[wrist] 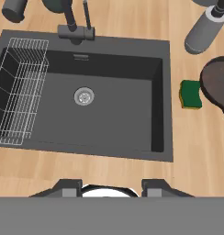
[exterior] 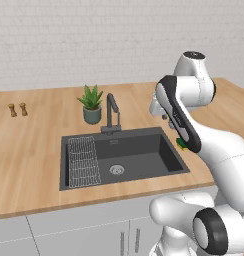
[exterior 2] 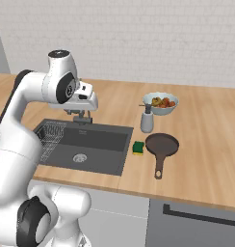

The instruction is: Pick the pan and sponge and place them into the sink. Then turn on the water.

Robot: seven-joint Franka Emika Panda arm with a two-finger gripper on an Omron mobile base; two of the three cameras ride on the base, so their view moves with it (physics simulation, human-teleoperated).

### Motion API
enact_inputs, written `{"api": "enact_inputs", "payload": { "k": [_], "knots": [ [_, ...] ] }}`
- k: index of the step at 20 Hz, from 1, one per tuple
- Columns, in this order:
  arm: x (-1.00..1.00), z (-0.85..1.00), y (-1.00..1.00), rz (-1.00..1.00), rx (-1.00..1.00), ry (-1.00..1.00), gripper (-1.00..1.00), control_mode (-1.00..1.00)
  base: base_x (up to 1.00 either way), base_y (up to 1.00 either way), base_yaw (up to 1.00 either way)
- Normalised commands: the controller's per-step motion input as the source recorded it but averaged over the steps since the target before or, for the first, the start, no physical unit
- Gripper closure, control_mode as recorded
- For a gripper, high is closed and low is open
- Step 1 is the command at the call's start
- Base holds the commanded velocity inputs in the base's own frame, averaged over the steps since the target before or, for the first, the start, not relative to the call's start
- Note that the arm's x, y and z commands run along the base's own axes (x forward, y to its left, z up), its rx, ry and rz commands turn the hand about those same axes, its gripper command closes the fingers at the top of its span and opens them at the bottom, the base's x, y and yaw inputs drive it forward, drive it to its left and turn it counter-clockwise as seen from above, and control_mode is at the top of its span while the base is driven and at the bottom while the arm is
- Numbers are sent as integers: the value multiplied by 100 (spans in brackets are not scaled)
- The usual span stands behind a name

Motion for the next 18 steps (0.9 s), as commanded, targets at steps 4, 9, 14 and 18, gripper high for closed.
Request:
{"api": "enact_inputs", "payload": {
  "k": [4, 9, 14, 18],
  "knots": [
    [-4, 0, -33, -2, 1, -3, -100, -100, 0, 0, 0],
    [-17, 0, -60, -2, 3, -4, -100, -100, 0, 0, 0],
    [-30, -4, -75, -7, 10, 1, -100, -100, 0, 0, 0],
    [-14, -13, -54, -9, 3, 17, -100, -100, 0, 0, 0]
  ]
}}
